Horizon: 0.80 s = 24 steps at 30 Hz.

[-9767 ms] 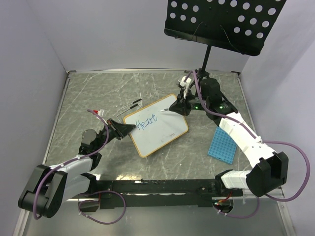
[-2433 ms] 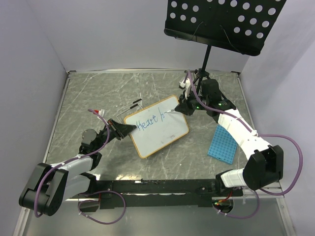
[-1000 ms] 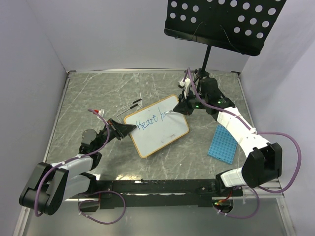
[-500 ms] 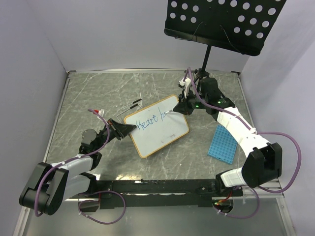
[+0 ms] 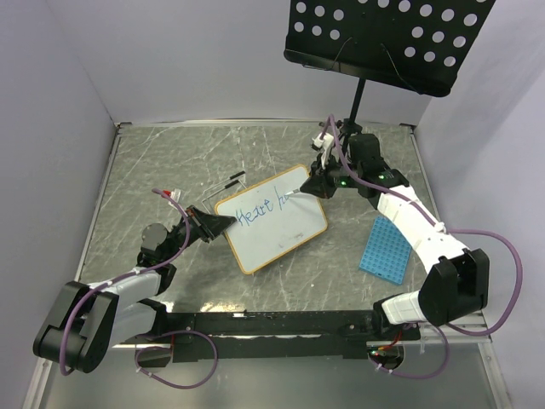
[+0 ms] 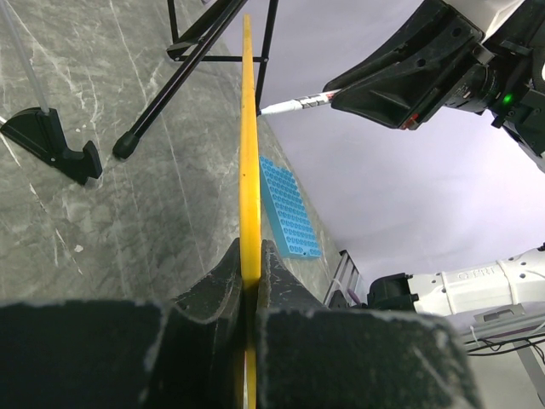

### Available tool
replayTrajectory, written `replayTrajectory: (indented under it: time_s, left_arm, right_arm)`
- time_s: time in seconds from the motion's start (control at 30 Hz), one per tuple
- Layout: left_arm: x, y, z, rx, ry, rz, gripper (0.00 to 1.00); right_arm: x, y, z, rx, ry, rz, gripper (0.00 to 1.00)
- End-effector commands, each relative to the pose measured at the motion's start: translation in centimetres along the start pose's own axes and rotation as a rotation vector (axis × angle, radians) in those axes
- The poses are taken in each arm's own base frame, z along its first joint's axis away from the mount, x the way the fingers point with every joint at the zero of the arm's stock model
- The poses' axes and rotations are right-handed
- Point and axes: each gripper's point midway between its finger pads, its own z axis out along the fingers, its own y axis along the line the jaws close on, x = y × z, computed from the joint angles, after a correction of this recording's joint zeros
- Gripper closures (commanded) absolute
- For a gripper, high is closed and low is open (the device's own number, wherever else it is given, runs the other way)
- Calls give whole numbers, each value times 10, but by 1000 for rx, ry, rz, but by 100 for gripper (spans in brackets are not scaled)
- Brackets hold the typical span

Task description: Write a sentence on the whiteboard

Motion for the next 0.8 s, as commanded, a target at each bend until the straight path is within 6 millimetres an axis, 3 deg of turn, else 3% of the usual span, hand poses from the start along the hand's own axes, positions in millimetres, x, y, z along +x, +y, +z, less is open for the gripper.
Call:
replayTrajectory:
  time_s: [0.0, 0.77]
  left_arm:
    - [-26, -39, 4, 143, -79, 78, 99]
    - [-25, -38, 6, 143, -74, 75, 99]
  right_arm:
    - [-43, 3, -18, 7, -117, -80, 100]
    - [-41, -17, -28, 63, -150, -88, 100]
